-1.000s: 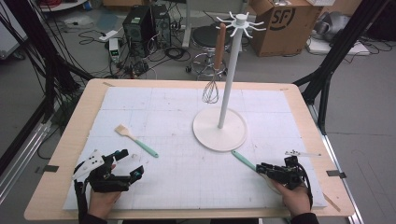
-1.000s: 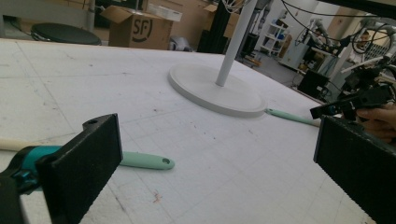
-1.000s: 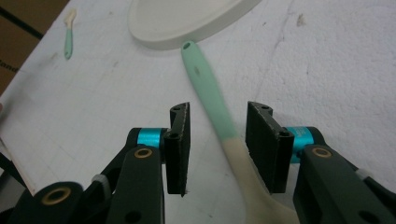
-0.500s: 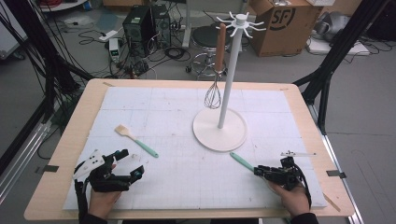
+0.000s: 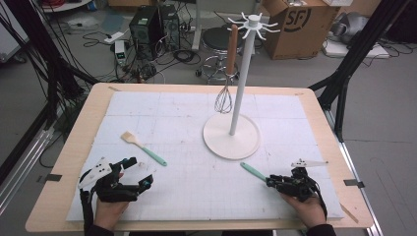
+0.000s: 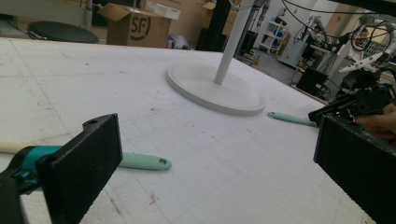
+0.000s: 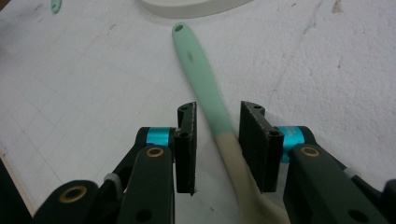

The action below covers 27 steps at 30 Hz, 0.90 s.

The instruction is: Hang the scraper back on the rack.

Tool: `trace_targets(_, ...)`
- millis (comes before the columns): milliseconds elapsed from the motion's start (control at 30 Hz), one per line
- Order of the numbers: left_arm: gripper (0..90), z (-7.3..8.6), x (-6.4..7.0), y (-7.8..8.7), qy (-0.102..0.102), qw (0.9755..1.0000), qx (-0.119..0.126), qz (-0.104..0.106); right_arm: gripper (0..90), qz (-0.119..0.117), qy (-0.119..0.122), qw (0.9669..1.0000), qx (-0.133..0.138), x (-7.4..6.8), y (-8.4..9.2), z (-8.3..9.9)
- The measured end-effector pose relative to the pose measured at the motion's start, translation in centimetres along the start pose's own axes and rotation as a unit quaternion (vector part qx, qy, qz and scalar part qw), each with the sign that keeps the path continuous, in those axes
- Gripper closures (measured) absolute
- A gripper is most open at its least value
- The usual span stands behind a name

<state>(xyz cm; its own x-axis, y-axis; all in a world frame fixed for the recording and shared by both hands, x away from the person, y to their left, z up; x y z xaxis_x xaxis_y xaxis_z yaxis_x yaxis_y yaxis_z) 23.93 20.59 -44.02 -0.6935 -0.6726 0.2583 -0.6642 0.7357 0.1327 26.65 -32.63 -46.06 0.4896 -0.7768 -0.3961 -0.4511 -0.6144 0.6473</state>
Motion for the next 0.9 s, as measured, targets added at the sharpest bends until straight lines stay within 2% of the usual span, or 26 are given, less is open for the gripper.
trace_targets(200,1.7,0.0,0.1,-0.2,0.0,1.0,-0.002,0.004,75.2,0.008,0.004,1.0,-0.002,0.1,-0.1,-0.1)
trace_targets(400,1.7,0.0,0.0,-0.2,0.0,1.0,-0.001,0.004,75.3,0.025,0.013,0.9996,-0.005,-0.3,-0.2,-0.1)
trace_targets(533,1.7,0.0,0.0,-0.2,0.0,1.0,-0.003,0.002,75.3,0.043,0.039,0.9982,-0.014,-0.8,-0.3,-0.2)
trace_targets(900,1.7,0.0,0.1,-0.2,0.001,1.0,-0.001,0.003,77.7,0.043,0.054,0.9966,-0.045,-0.8,-0.5,-1.0)
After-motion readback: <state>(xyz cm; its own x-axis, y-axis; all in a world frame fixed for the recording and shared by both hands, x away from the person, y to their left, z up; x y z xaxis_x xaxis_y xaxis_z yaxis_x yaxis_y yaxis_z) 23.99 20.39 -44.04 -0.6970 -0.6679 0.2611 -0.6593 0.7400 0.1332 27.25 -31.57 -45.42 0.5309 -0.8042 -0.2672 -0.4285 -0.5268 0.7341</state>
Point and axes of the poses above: each handheld gripper's, and its own axes: y roughly backward along the jaws, z roughly out of its underside, x roughly to its right, the point moved 1 cm from there along -y, roughly forward along the jaws, and after that the axes turned 2 degrees about -y, right-handed, at the moved point
